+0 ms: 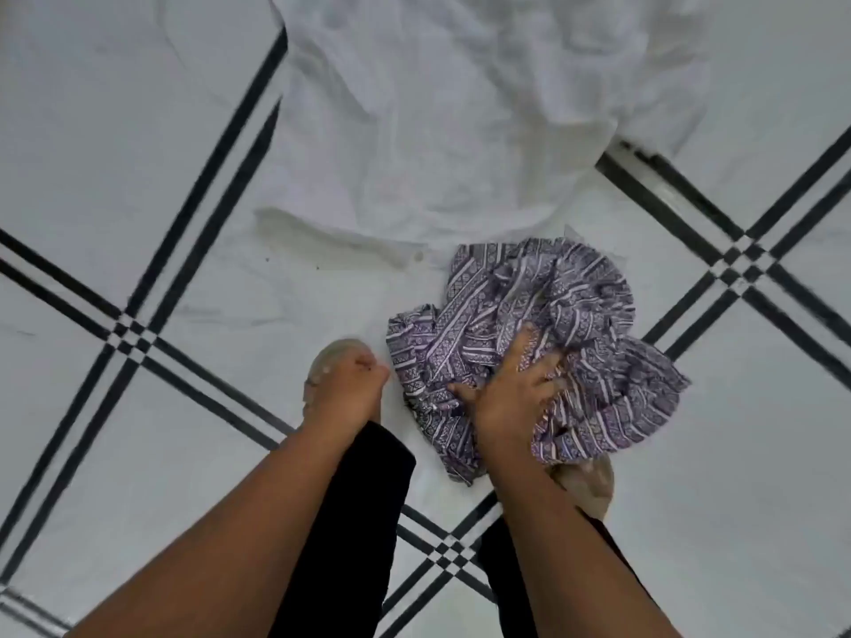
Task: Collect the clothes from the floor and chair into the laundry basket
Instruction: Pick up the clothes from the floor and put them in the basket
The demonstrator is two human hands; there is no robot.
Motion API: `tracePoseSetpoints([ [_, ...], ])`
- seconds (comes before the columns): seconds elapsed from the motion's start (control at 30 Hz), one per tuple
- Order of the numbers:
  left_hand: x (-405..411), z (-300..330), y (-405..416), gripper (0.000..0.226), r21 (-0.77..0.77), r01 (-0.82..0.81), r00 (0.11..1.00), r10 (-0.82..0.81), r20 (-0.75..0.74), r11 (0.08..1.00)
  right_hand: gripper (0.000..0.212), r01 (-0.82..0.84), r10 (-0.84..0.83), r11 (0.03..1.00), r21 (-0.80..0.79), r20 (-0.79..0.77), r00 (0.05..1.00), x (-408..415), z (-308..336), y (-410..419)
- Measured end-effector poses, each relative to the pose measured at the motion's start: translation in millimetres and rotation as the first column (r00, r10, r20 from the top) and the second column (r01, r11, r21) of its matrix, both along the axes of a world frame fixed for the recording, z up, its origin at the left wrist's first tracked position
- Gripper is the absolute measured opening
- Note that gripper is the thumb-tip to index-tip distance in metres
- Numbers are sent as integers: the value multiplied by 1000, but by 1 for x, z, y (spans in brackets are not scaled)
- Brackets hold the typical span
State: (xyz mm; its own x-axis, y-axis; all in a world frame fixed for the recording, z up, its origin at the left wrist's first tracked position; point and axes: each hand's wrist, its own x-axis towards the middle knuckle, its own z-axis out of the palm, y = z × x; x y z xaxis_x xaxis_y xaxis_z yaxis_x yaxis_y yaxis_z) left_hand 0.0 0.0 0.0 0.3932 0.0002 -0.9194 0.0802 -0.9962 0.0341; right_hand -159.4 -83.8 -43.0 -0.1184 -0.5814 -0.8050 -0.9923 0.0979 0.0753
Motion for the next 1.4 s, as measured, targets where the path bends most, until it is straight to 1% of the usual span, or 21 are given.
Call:
tracePoseSetpoints([
  [0.07,-6,-25,9,55,19,-162,987,162,-10,987,77,-243,241,970,-1,143,960,2,2,7],
  [0.13,-10,-8,-3,81,3,-314,948,314,-57,949,64,-407,355,910,76,359,863,2,12,15],
  [0.23,-7,44,-30,126,90,-513,843,521,-133,854,57,-174,11,951,255,536,844,23,50,0],
  [0.33,15,74,-31,91,172,-729,563,724,-398,662,39,14,-456,776,630,546,703,58,105,-30],
  [0.4,30,85,-30,44,110,-773,516,719,-464,625,37,-63,-569,554,830,433,700,77,130,-66],
  [0.43,42,89,-28,33,77,-794,514,733,-445,603,31,-76,-568,551,831,440,696,88,136,-91],
  [0.47,55,90,-24,30,53,-817,512,765,-390,574,22,-57,-507,673,737,516,691,98,135,-118],
  [0.53,77,84,-18,37,-9,-865,484,828,-283,502,28,12,-133,982,189,645,753,125,115,-179],
  [0.6,95,71,-12,37,-95,-866,500,849,-171,491,73,-227,332,933,-279,428,840,153,91,-229],
  [0.67,104,60,-8,31,-167,-853,513,853,-98,494,121,-471,510,857,-210,208,835,164,58,-252],
  [0.73,107,47,-5,34,-185,-847,514,857,-49,498,137,-635,644,763,-124,66,762,153,20,-243],
  [0.83,100,36,6,37,-183,-853,501,865,-27,488,88,-712,729,684,-157,121,674,104,-16,-166],
  [0.9,91,41,11,45,-158,-859,490,872,21,487,46,-732,718,681,-10,202,666,52,-12,-93],
  [1.03,67,58,27,92,-81,-798,577,796,182,597,41,-797,616,286,532,535,578,-22,47,16],
  [1.07,63,64,29,97,-85,-778,599,776,199,622,42,-769,578,296,566,535,616,-27,55,18],
  [1.1,59,76,22,93,-77,-762,620,759,198,643,43,-733,535,425,530,506,676,-33,62,11],
  [1.17,53,95,4,71,-47,-706,686,699,200,706,46,-443,337,845,300,343,877,-36,67,-22],
  [1.2,51,99,-2,63,-44,-672,719,666,200,739,43,-261,227,962,80,293,929,-40,64,-45],
  [1.27,49,95,-10,61,-72,-581,788,582,199,811,44,25,46,961,-274,250,967,-42,56,-86],
  [1.3,48,90,-14,65,-97,-536,816,544,196,839,65,117,-57,945,-304,199,978,-39,51,-100],
  [1.4,36,72,-29,61,-117,-397,891,413,191,910,143,323,-320,943,-85,51,946,-24,17,-107],
])
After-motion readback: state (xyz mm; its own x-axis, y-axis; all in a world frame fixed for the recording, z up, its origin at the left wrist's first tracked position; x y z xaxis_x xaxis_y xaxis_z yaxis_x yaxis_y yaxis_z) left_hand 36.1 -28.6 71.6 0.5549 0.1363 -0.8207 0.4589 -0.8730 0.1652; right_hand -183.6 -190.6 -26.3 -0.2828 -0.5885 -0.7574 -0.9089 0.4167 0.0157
